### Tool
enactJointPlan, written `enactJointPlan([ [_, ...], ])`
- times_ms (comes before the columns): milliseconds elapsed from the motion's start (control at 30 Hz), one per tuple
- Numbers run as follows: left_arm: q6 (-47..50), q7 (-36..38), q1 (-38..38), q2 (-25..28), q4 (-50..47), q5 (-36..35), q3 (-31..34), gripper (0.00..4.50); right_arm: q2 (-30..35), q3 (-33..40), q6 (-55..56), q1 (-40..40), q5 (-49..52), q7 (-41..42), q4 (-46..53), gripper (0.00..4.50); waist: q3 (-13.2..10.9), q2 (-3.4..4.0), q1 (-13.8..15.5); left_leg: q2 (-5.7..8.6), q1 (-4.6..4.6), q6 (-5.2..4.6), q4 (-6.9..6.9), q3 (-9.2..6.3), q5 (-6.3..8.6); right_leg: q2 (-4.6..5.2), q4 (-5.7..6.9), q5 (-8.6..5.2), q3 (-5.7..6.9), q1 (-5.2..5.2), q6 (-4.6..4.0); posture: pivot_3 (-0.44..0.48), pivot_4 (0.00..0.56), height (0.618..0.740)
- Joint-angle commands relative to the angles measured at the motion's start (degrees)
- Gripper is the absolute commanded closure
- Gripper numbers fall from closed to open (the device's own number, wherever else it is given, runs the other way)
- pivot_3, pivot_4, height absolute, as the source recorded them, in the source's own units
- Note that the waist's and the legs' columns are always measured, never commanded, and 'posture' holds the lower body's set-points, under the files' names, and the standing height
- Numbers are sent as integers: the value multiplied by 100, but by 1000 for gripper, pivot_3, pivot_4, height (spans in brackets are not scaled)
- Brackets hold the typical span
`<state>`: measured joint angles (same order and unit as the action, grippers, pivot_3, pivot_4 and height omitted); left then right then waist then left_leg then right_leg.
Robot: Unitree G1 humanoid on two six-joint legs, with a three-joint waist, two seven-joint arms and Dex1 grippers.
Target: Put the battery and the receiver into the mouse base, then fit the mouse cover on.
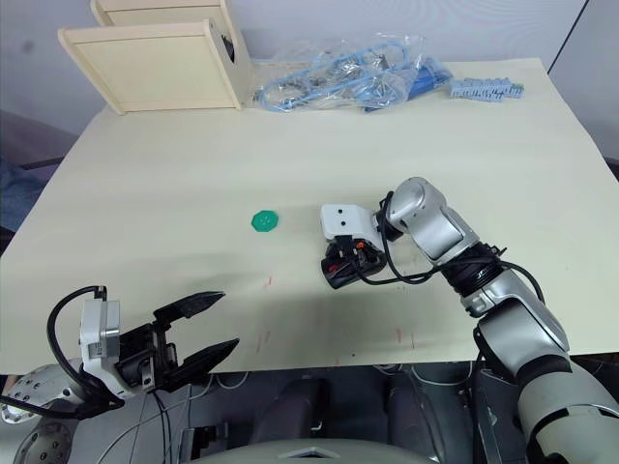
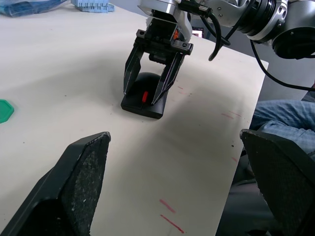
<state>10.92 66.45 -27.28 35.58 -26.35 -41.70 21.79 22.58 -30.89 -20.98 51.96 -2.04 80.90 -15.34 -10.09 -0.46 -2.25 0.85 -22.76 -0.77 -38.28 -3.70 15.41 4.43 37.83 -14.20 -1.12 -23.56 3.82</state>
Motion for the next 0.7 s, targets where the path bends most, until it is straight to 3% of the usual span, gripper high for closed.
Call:
enactJointPlan([
  [33,-80,7,-59,-9,-161,-13,-5,0,32,-91,57,-104,-63,26,-38,2226,0,0,0,0,0,0,0,0,0,0,0,0,0,0,0,0,150,740],
  [400,-91,-8,-57,-11,-154,9,-36,0,11,-23,440,-411,-17,-6,-426,2226,11,-9,20,1,7,0,0,-1,0,1,-1,0,1,5,0,0,150,740],
  [467,-90,-8,-44,-6,-145,9,-39,0,-53,199,558,-443,232,61,-394,2226,12,-10,22,1,9,0,0,-1,0,1,-1,0,2,11,0,0,150,740],
  [567,-100,-17,-40,-9,-138,3,-23,0,-88,1205,253,-530,1188,6,33,2226,5,-9,38,0,6,0,0,-4,0,1,-4,0,3,11,0,0,150,740],
  [700,-119,-23,-61,-22,-147,-7,-14,0,129,1760,97,-936,1592,-265,487,2226,4,-7,28,1,-1,0,0,-3,0,3,-4,0,1,4,1,0,150,740],
])
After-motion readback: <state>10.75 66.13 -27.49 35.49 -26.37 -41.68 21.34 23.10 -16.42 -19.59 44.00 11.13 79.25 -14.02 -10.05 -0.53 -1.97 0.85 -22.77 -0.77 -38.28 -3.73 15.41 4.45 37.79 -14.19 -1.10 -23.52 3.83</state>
